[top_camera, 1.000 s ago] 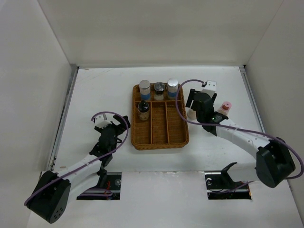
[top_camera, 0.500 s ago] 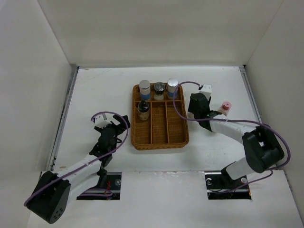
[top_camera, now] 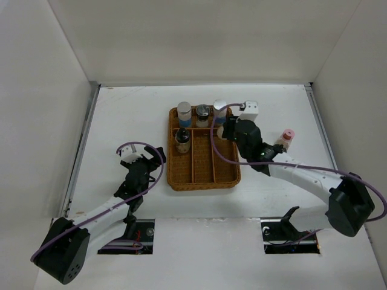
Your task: Organize the condiment bottles
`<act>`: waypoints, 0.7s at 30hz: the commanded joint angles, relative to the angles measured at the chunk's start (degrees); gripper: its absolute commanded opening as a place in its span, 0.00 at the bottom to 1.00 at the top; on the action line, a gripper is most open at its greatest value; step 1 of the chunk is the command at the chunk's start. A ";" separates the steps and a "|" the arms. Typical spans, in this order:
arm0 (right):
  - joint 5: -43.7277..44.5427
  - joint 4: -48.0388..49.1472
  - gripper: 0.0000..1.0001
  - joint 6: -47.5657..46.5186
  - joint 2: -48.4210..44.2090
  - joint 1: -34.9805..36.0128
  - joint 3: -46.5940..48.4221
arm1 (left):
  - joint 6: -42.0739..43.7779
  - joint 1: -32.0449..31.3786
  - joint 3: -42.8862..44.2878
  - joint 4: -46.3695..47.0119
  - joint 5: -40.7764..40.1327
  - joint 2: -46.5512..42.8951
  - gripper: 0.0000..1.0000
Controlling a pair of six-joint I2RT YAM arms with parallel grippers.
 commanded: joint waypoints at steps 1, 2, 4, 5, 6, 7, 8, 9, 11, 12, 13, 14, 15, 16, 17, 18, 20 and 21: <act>-4.13 5.54 0.46 0.15 3.27 4.14 5.12 | -0.16 -0.07 1.14 2.85 -0.41 -0.27 1.00; -5.01 6.16 0.46 0.59 5.11 4.94 6.26 | 0.02 0.10 1.31 2.85 -0.06 0.08 1.00; -6.24 6.78 0.46 0.86 9.59 6.26 9.06 | 0.10 -0.16 1.23 2.59 0.29 -0.26 1.00; -6.42 6.78 0.46 0.60 11.53 6.87 10.39 | 0.10 -0.33 0.79 2.50 0.03 -1.31 1.00; -6.34 6.86 0.46 0.34 12.85 7.23 11.27 | 0.10 -0.34 0.61 2.59 -0.23 -1.84 1.00; -6.07 6.43 0.47 -0.02 15.13 7.40 13.02 | 0.10 -0.07 0.44 2.94 -0.41 -2.20 1.00; -5.90 6.17 0.47 -0.28 16.37 7.49 13.91 | 0.10 0.10 0.44 2.94 -0.41 -2.11 1.00; -5.81 6.08 0.48 -0.54 17.86 7.58 14.70 | 0.10 0.28 0.61 2.76 0.11 -1.76 1.00; -5.46 5.73 0.48 -1.07 21.20 7.58 16.37 | 0.19 0.11 0.61 2.32 0.20 -2.02 1.00; -5.02 5.46 0.48 -1.07 22.09 7.58 16.64 | 0.19 -0.07 0.53 2.32 -0.23 -2.46 1.00; -4.49 5.29 0.48 -1.07 22.70 7.58 16.64 | 0.19 -0.07 0.44 2.32 -0.41 -2.55 1.00; -3.79 5.11 0.48 -0.81 23.41 7.58 16.73 | 0.19 0.10 0.44 2.67 -0.50 -2.20 1.00; -3.61 4.93 0.49 -0.46 24.02 7.58 16.73 | 0.19 0.28 0.61 2.68 -0.33 -1.77 1.00; -3.78 4.93 0.49 -0.46 24.73 7.58 16.64 | 0.19 0.28 0.79 2.50 0.11 -1.24 1.00; -3.96 5.02 0.51 -0.63 25.52 7.58 16.73 | 0.19 0.19 0.88 2.33 0.20 -1.15 1.00; -3.96 4.76 0.55 -0.90 26.05 7.58 16.99 | 0.19 -0.07 0.88 2.41 0.20 -1.23 1.00; -3.87 4.67 0.64 -0.81 26.14 7.67 16.90 | 0.19 -0.33 0.79 2.85 -0.41 -1.15 1.00; -3.96 4.67 0.68 -0.55 25.88 7.76 16.82 | 0.19 -0.16 1.05 3.02 -0.41 -0.45 1.00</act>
